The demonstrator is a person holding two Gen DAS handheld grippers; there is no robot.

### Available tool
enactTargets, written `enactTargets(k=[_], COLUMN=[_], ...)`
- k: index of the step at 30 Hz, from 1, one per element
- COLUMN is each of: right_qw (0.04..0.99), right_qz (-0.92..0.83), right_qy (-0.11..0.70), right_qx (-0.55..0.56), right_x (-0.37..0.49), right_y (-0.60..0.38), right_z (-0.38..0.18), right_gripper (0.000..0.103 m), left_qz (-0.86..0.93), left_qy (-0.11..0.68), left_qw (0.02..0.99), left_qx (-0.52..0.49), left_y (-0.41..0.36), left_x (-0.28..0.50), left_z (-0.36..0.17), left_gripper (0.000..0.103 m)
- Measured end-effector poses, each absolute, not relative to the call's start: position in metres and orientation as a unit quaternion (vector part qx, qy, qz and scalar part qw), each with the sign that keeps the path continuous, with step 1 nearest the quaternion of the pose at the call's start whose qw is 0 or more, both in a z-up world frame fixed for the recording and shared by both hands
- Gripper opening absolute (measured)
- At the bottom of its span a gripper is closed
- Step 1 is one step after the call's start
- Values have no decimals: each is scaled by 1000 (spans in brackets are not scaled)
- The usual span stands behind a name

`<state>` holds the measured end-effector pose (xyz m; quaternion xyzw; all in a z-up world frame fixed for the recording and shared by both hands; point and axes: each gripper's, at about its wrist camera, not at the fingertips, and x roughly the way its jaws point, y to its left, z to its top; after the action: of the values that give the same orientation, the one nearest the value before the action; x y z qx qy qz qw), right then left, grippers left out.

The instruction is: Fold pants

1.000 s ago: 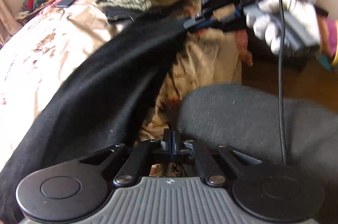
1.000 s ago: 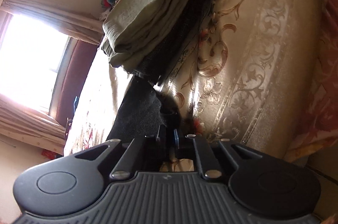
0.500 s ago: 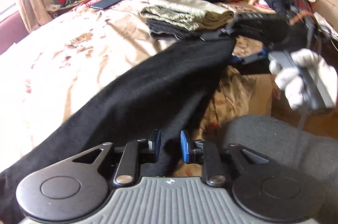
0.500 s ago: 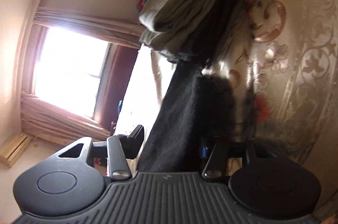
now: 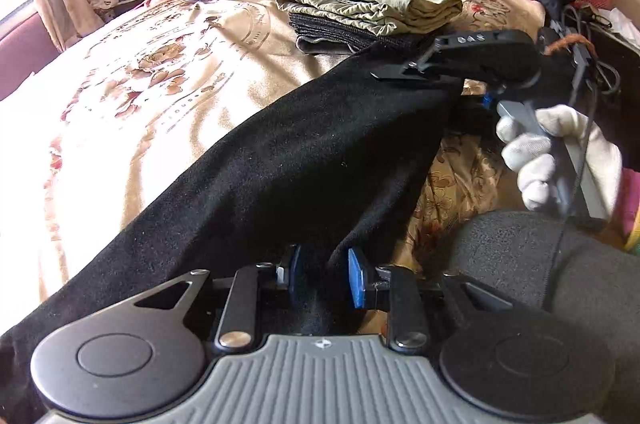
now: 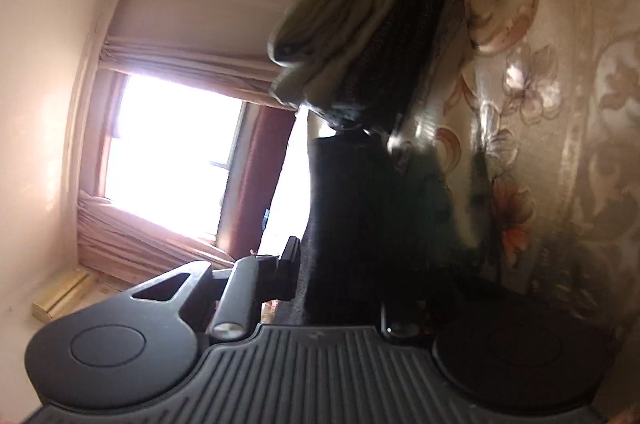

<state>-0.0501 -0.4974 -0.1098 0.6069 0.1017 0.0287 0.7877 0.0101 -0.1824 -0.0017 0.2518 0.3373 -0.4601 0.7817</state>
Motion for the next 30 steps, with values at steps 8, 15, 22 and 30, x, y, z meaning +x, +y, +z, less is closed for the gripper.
enactTargets(k=[8,15,22,30], right_qw=[796,799,842,896], right_qz=[79,7,-61,34], right_qy=[30,76,120,127], right_qx=[600,596,522,424], right_x=[-50,-46,-41,4], right_y=[-491,-494,-488,-391], right_z=[-28,-16,34,121], right_gripper=[6,6,6,6], left_qz=[-438,-463,-501,-384], left_qy=[279,286,276,277], left_qw=[820,820,806,875], left_qx=[242,176,151,98], left_y=[-191,-193,-196,-72], left_x=[6,18,16,44], left_z=[11,-3,-10,21], left_gripper=[45,50,49,60])
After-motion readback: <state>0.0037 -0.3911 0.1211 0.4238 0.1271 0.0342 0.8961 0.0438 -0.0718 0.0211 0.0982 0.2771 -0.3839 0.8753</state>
